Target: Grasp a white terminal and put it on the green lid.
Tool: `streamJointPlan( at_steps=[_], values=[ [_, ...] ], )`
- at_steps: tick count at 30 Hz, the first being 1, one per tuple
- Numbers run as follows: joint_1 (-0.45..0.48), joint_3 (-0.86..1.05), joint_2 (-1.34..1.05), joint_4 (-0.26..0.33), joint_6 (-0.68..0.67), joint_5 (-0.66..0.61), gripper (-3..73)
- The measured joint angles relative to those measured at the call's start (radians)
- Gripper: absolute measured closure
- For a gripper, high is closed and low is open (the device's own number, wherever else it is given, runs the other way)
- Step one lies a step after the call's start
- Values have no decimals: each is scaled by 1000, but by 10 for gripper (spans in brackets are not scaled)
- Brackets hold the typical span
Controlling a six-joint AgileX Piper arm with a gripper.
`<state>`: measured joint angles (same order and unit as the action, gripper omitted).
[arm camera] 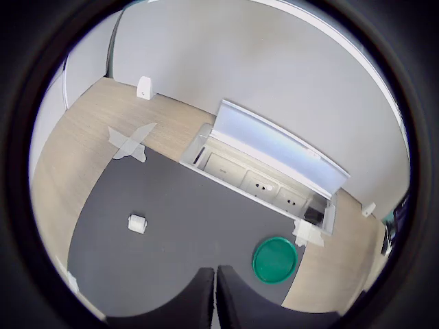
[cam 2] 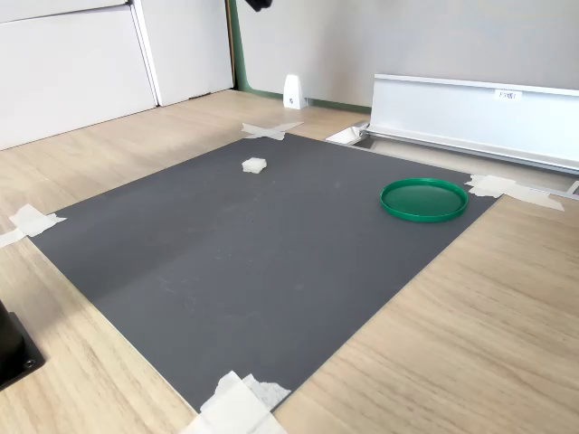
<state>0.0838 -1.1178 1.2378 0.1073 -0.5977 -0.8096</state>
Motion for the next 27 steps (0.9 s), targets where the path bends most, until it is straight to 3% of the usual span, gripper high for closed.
streamJointPlan(
  at_steps=[4,7,11,16,20,24,27],
  values=[
    [-33,-56,65,2,-126,-41,684],
    [-85,-92,105,3,-183,-90,624],
    [-146,-131,154,0,-215,-164,467],
    [-208,-198,208,-19,-221,-212,192],
    [-239,-267,241,-17,-84,-233,65],
    [-283,-292,264,-75,114,-251,37],
    [-327,-292,297,-122,159,-268,36]
  ],
)
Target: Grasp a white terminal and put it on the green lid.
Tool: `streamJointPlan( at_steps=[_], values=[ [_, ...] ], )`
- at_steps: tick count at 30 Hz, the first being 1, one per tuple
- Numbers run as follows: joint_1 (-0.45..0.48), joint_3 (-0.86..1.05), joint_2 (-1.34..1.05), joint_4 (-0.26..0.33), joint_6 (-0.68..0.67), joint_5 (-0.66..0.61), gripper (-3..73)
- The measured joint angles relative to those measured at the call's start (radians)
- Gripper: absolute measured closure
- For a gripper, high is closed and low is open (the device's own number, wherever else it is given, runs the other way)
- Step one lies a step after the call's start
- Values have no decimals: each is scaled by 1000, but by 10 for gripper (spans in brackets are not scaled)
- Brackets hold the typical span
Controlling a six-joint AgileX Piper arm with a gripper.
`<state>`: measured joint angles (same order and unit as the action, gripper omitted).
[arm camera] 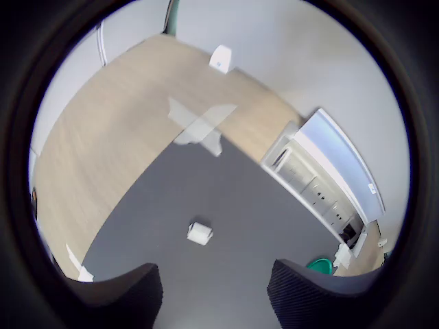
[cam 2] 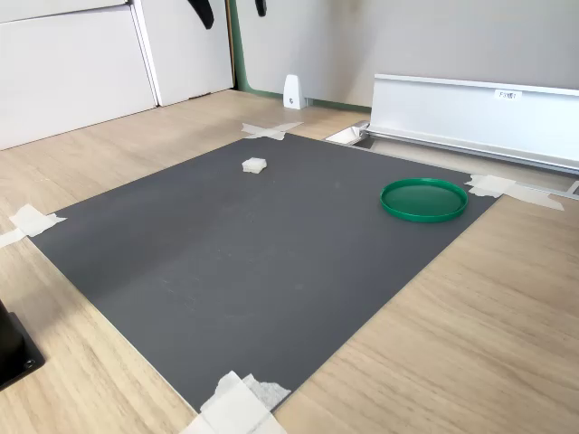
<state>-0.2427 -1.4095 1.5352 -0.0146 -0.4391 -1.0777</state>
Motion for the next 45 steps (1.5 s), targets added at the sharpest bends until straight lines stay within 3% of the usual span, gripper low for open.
streamJointPlan(
  at_steps=[5,20,45],
  values=[
    [-42,-1,83,-6,47,-16,37],
    [-30,-7,241,15,203,51,46],
    [-7,55,279,28,292,166,48]
  ],
)
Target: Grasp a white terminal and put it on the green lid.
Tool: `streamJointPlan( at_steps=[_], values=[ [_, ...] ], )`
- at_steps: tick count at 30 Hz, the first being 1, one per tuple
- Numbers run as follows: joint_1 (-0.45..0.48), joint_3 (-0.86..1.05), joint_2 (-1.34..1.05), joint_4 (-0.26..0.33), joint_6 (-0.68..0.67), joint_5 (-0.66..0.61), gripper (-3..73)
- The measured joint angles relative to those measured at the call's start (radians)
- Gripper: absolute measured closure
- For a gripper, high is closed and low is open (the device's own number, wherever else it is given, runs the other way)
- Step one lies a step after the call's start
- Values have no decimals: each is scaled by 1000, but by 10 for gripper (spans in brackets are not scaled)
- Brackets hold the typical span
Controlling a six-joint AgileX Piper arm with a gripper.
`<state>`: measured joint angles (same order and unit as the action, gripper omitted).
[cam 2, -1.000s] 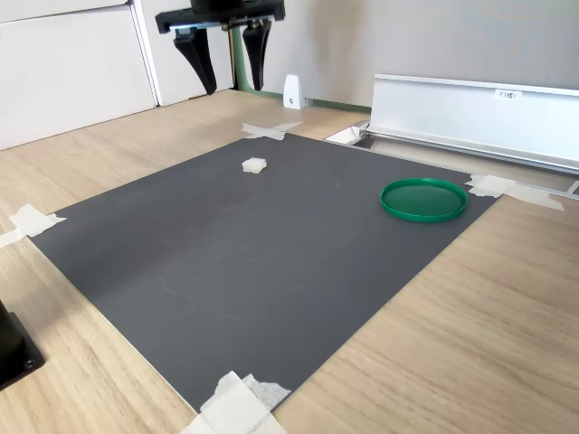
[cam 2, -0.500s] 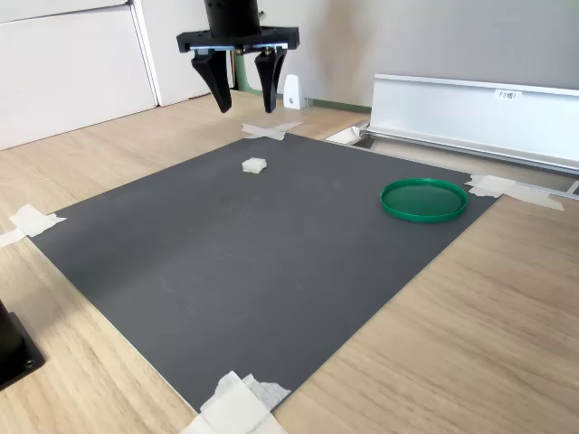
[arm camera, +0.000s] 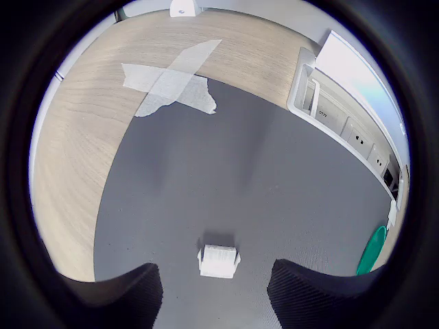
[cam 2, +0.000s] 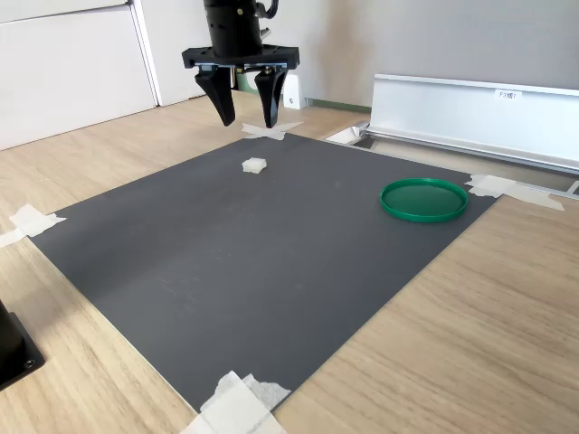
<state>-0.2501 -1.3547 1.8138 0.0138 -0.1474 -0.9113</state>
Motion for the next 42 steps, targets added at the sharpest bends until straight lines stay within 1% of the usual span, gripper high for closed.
streamJointPlan(
  at_steps=[14,19,28,33,36,38,39,42],
  values=[
    [0,0,79,0,31,4,48],
    [0,0,106,-14,31,6,48],
    [0,5,141,-14,31,16,48],
    [0,5,145,-14,24,16,61],
    [0,5,145,-20,15,16,98],
    [0,5,145,-23,7,17,158],
    [0,5,145,-23,5,18,202],
    [0,4,142,-19,3,26,369]
  ],
)
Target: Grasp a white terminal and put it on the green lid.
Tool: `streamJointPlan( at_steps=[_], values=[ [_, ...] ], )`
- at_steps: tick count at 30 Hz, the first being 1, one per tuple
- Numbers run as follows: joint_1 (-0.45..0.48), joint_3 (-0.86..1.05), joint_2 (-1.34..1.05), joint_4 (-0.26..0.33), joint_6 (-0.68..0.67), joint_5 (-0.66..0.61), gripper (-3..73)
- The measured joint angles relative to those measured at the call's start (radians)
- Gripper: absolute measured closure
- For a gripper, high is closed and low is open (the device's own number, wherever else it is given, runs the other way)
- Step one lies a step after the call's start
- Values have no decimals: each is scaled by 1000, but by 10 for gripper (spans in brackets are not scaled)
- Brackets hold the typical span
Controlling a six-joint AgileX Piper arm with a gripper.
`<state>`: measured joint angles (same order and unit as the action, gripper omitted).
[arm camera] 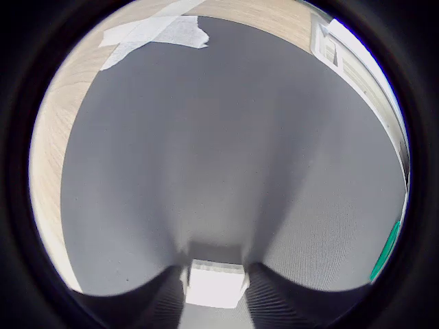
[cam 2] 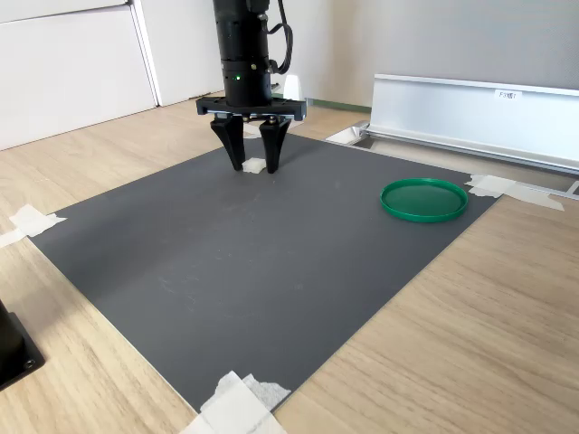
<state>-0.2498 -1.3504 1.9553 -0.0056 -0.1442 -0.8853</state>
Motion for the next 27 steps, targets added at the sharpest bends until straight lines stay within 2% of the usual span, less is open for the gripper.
streamJointPlan(
  at_steps=[7,11,13,17,27],
  values=[
    [0,-60,-47,6,-61,-23,376],
    [9,-147,-74,6,-183,-125,376],
    [33,-194,-90,25,-262,-188,376],
    [129,-255,-125,60,-414,-272,376],
    [451,-265,-144,41,-679,-331,376]
  ],
)
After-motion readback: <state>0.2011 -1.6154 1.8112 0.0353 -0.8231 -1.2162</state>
